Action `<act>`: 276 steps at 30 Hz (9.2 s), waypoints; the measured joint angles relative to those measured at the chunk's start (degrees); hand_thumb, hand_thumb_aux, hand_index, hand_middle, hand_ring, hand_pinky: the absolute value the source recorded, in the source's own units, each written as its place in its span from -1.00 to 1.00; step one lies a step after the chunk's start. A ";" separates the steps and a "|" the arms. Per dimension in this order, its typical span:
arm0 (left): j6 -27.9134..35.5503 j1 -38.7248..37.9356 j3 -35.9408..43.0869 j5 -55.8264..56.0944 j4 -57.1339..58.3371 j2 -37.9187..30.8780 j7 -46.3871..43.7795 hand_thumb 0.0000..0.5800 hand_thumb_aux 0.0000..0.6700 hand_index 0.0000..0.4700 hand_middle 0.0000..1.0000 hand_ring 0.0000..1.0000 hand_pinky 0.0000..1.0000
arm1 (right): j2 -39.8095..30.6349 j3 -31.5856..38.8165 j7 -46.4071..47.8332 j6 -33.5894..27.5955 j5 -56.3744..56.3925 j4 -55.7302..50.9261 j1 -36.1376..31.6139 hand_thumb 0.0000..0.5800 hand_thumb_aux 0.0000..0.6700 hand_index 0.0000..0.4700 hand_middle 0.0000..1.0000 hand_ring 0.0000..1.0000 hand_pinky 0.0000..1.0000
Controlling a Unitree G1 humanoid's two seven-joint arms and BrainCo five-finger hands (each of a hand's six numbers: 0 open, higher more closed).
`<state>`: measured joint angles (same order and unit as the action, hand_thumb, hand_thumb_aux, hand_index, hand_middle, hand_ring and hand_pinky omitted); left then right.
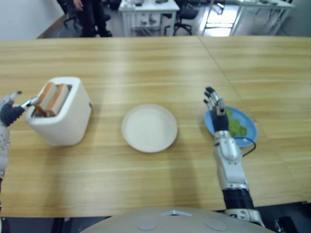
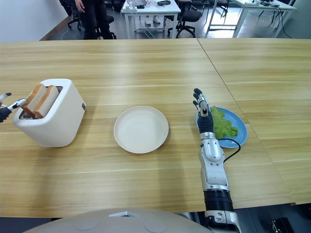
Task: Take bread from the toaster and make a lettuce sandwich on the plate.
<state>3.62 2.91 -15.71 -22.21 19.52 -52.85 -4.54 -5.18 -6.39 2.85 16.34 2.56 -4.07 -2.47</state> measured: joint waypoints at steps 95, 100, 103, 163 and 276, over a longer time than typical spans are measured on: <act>-7.05 5.08 25.08 16.70 -3.46 42.03 -5.63 1.00 1.00 0.96 1.00 1.00 1.00 | -0.79 1.38 -0.71 -2.02 -0.32 -0.13 1.50 -1.00 -1.00 -1.00 -1.00 -1.00 -1.00; -9.05 5.94 26.64 11.80 -3.48 42.20 -2.52 0.89 0.52 0.49 1.00 1.00 1.00 | -0.80 1.39 -0.71 -2.08 -0.32 0.03 1.50 -1.00 -1.00 -1.00 -1.00 -1.00 -1.00; -9.19 7.66 27.16 9.34 -3.56 42.42 -1.06 -1.00 -1.00 -1.00 -0.56 -0.56 -0.56 | -0.80 1.50 -0.70 -2.10 -0.32 0.03 1.50 -1.00 -1.00 -1.00 -1.00 -1.00 -1.00; -0.69 -0.41 27.26 -16.52 -24.59 35.94 13.27 -1.00 -1.00 -1.00 -1.00 -1.00 -1.00 | -41.78 31.64 -34.12 -5.33 -60.23 -55.19 -20.79 1.00 1.00 0.96 -1.00 -1.00 -1.00; 11.59 -3.11 6.98 -23.62 -20.30 8.68 -0.44 1.00 1.00 0.96 0.22 0.22 0.22 | -15.85 -0.30 6.73 -12.83 -16.56 20.77 2.33 -1.00 -1.00 -1.00 -1.00 -1.00 -1.00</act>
<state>15.21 -0.20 -8.74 -45.83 -0.78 -44.17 -4.98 -21.03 -6.70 9.58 3.51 -13.99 16.70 -0.14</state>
